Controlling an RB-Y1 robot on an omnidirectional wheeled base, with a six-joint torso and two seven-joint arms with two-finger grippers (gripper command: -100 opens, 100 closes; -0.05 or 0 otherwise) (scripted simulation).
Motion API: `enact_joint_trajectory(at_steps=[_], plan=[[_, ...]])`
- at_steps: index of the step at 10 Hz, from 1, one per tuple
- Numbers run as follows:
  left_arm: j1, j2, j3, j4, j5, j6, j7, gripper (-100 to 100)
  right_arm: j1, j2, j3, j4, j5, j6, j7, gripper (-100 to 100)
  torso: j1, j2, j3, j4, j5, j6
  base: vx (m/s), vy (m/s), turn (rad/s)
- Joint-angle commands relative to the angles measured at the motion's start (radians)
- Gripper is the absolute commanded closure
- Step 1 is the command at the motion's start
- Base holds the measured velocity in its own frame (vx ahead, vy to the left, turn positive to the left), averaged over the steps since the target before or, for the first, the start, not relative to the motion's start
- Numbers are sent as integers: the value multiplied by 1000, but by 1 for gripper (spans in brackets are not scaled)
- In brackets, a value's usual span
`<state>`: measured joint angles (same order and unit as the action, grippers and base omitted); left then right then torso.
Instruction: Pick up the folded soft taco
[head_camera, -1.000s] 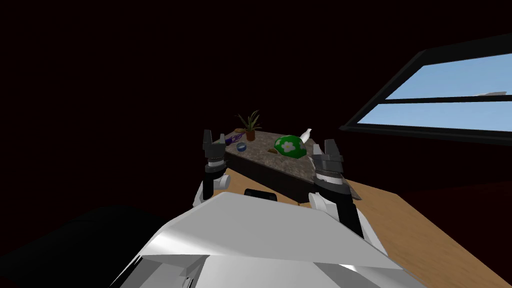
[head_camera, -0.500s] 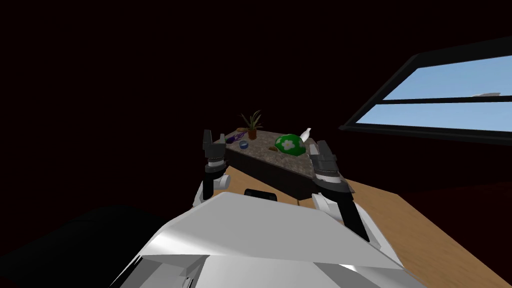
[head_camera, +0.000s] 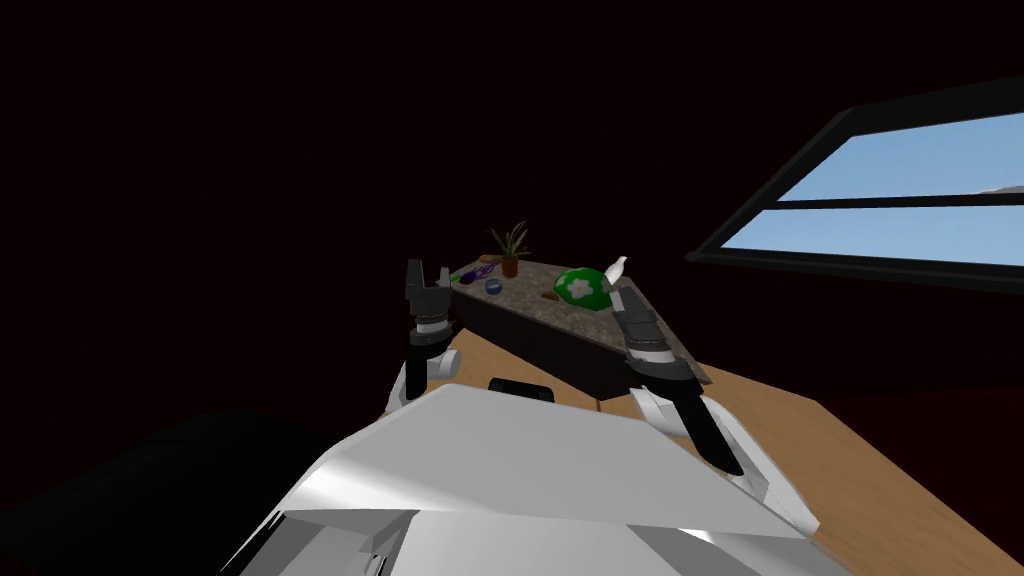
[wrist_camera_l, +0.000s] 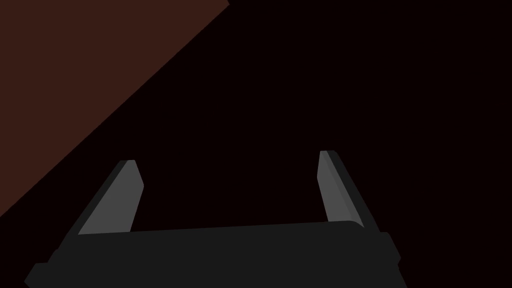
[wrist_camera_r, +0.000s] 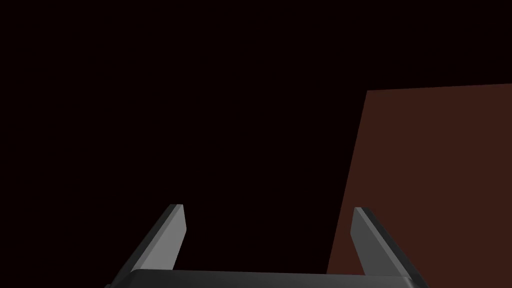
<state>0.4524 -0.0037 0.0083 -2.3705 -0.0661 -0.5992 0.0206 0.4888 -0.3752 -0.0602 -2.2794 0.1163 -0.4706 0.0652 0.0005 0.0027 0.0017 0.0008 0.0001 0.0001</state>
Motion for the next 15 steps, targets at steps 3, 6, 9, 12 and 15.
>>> enact_joint_trajectory(at_steps=[3, 6, 9, 12, 15], plan=[[0, 0, 0, 0, 0, 0, 0, 0, -11, -98, 8, 56, 19, -10, -7, -100, 0, 0, 0, 0, 0, 0, -39, 17, 99], [0, 0, 0, 0, 0, 0, 0, 0, -17, -153, 14, 89, 30, -16, -10, -100, 0, -1, -1, 0, 0, 0, -29, 17, 97], [0, 0, 0, 0, 0, 0, 0, 0, -30, -239, 30, 161, 55, -28, -15, -100, 0, -2, -1, -1, 0, 0, -9, 18, 140], [0, 0, 0, 0, 0, 0, 0, 0, -36, -302, 40, 201, 69, -34, -17, -100, 0, -4, -2, -1, 0, 0, 6, 17, 123], [0, 0, 0, 0, 0, 0, 0, 0, -48, -392, 61, 282, 99, -45, -22, -100, -1, -5, -3, -1, 0, 0, 24, 12, 166]])
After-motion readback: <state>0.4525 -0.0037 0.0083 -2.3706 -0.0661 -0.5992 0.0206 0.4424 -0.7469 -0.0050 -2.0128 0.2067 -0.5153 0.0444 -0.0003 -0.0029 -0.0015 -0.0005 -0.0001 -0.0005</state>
